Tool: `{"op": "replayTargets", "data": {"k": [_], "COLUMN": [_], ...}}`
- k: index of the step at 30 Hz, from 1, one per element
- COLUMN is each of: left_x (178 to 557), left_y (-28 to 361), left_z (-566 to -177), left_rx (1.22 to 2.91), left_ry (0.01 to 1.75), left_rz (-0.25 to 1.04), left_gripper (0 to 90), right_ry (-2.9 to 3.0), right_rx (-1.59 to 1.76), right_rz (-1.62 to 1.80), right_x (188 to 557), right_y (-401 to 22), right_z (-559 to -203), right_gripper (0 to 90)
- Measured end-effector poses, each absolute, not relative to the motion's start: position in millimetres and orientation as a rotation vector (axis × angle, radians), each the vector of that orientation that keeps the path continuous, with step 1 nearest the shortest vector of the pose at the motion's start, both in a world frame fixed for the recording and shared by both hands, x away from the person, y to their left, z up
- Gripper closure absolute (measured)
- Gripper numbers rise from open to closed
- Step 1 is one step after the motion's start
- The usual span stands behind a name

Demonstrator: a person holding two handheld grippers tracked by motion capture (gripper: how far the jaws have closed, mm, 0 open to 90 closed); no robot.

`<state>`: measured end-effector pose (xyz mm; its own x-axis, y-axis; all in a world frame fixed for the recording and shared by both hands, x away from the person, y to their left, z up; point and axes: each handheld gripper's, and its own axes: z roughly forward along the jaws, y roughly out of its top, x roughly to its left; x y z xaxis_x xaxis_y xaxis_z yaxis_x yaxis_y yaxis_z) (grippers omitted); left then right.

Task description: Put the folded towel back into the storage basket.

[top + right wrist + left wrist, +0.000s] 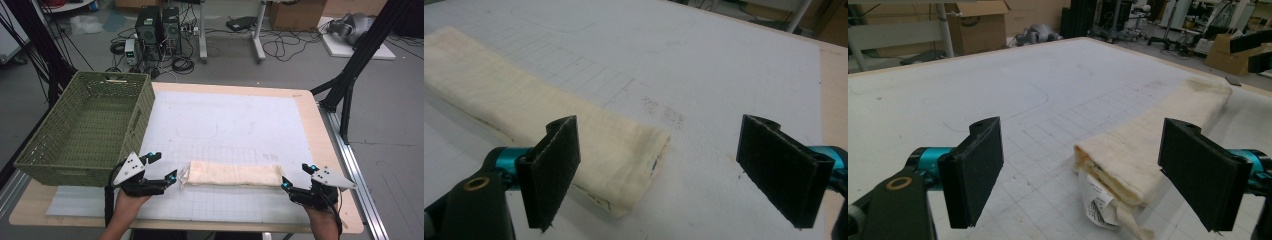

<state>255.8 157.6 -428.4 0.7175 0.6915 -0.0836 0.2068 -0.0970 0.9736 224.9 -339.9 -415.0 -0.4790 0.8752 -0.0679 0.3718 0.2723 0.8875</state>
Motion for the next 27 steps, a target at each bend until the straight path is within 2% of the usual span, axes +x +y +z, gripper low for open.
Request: {"op": "replayTargets", "data": {"k": [27], "left_x": [257.1], "left_y": [150.1], "left_z": [-425.8], "left_rx": [1.665], "left_ry": [0.790], "left_rz": [0.426], "left_gripper": [20.3], "right_ry": [1.950], "right_rx": [1.161], "right_rz": [1.203], "right_x": [219.4], "right_y": [-348.0], "right_z": [-411.1], "right_gripper": [16.4]}}
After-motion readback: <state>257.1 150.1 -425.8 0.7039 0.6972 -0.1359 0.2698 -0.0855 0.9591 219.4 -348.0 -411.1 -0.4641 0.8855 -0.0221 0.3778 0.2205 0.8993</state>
